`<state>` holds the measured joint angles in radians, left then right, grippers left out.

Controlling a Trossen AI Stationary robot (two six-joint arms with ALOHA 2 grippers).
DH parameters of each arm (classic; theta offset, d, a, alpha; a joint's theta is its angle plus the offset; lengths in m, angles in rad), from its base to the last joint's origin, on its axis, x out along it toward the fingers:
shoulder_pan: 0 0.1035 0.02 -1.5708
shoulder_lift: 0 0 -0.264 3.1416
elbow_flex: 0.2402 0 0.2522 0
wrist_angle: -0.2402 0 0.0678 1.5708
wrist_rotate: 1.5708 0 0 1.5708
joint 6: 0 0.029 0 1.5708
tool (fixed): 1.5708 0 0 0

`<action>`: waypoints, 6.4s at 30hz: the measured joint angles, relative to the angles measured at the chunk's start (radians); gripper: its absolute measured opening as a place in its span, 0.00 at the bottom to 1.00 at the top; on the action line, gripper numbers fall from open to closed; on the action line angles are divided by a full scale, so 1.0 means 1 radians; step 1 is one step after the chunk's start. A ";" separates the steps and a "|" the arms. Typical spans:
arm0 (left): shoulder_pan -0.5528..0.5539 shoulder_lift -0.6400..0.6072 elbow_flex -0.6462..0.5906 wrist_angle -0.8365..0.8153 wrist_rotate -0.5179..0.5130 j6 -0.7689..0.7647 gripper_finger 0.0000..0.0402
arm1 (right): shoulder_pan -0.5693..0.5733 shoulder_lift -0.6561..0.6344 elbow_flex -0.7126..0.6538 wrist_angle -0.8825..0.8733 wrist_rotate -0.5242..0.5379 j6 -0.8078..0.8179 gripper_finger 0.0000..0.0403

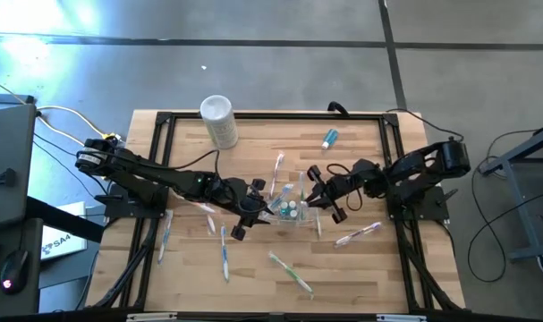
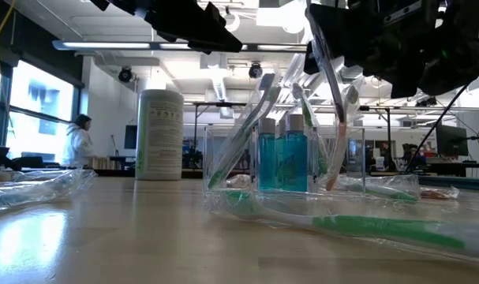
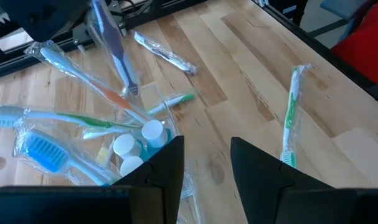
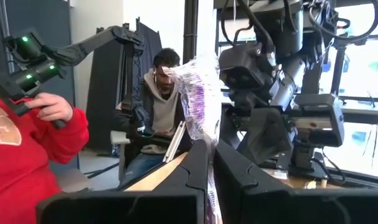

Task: Pick & Place toothbrushing station
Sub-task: Put the violet toothbrush into the right section of the transparent organizer, then put the blue toothbrush into the left section of the transparent organizer

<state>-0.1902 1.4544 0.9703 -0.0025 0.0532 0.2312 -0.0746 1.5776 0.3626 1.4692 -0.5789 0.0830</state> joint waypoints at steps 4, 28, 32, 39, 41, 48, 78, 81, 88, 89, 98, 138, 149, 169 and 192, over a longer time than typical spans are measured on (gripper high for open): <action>0.000 0.000 0.000 0.001 0.000 0.000 0.31 | 0.003 0.025 0.000 0.004 -0.001 0.012 0.01; 0.000 0.000 0.000 0.002 -0.002 0.000 0.31 | 0.025 0.132 0.000 0.030 0.030 0.078 0.01; 0.000 0.000 0.000 0.002 -0.002 0.000 0.31 | 0.032 0.132 0.000 0.024 0.055 0.078 0.01; 0.000 0.000 0.000 0.002 -0.002 0.000 0.31 | 0.032 0.132 0.000 0.016 0.108 0.097 0.08; 0.000 0.000 0.000 0.002 -0.002 0.000 0.31 | 0.032 0.132 0.000 0.015 0.109 0.095 0.10; 0.000 0.000 0.000 0.002 -0.002 0.000 0.31 | 0.032 0.132 0.000 0.012 0.115 0.047 0.18; 0.001 0.104 0.000 0.210 -0.027 0.056 0.31 | 0.115 -0.044 0.000 0.001 -0.109 -0.112 0.33; 0.001 0.134 -0.001 0.250 -0.035 0.080 0.31 | 0.133 -0.057 0.000 -0.042 -0.102 -0.136 0.33; 0.006 0.136 -0.001 0.342 -0.035 0.134 0.31 | 0.142 -0.069 0.000 -0.079 -0.083 -0.162 0.33; 0.009 0.136 -0.001 0.361 -0.034 0.138 0.31 | 0.142 -0.069 0.000 -0.079 -0.083 -0.162 0.33; 0.090 0.154 0.000 0.450 0.039 0.073 0.31 | 0.142 -0.069 0.000 -0.077 -0.074 -0.164 0.33; -0.199 -0.159 0.091 -0.696 -0.382 -0.683 0.31 | 0.142 -0.198 -0.003 -0.311 -0.106 -0.150 0.33; -0.183 -0.146 0.053 -0.828 -0.099 -1.193 0.31 | 0.177 -0.437 -0.003 -0.734 -0.059 -0.136 0.33; -0.182 0.082 -0.049 -0.671 0.085 -1.747 0.31 | 0.243 -0.486 -0.003 -0.958 0.052 -0.167 0.33; -0.118 0.254 -0.045 -0.643 0.109 -1.775 0.31 | 0.243 -0.517 -0.003 -1.019 0.051 -0.172 0.33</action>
<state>-0.3080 1.7083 0.9251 -0.6451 0.1618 -1.5437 0.1684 1.0611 0.3599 0.4503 -0.5282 -0.0889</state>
